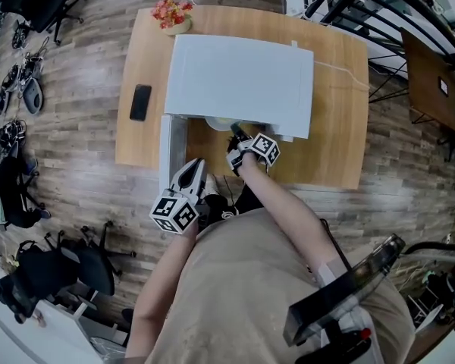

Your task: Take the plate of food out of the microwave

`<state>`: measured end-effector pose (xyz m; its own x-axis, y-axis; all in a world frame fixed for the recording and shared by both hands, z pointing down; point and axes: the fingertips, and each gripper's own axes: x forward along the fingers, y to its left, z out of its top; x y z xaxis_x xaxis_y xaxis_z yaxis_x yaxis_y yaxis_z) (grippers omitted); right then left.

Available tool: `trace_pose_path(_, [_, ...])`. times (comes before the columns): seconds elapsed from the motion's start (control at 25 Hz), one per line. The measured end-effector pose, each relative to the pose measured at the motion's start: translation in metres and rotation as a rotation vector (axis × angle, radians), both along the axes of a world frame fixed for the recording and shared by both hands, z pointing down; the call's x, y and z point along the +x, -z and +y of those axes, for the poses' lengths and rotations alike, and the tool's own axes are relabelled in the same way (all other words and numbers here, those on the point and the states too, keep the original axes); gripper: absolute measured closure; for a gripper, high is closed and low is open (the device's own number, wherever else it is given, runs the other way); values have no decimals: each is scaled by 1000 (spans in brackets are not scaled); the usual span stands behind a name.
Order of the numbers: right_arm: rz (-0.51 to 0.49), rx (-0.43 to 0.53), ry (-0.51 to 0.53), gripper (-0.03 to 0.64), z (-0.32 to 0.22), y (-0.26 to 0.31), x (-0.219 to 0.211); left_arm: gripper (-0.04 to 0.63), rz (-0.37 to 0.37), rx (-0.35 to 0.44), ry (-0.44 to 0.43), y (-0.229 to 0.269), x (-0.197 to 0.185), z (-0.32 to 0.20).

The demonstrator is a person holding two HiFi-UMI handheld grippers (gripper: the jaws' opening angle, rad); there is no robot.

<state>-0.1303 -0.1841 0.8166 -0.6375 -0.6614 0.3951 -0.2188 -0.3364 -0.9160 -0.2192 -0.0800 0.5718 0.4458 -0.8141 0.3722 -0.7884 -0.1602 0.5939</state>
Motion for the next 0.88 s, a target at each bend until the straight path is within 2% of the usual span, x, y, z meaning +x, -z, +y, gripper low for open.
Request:
trace_pose_path(0.28, [-31,37,117,603,23,27,-1,589,0,13,8,6,-6,1])
trace_pose_path(0.88, [-116,76,412,603,91,124,15,589,22,31,30,16,-11,4])
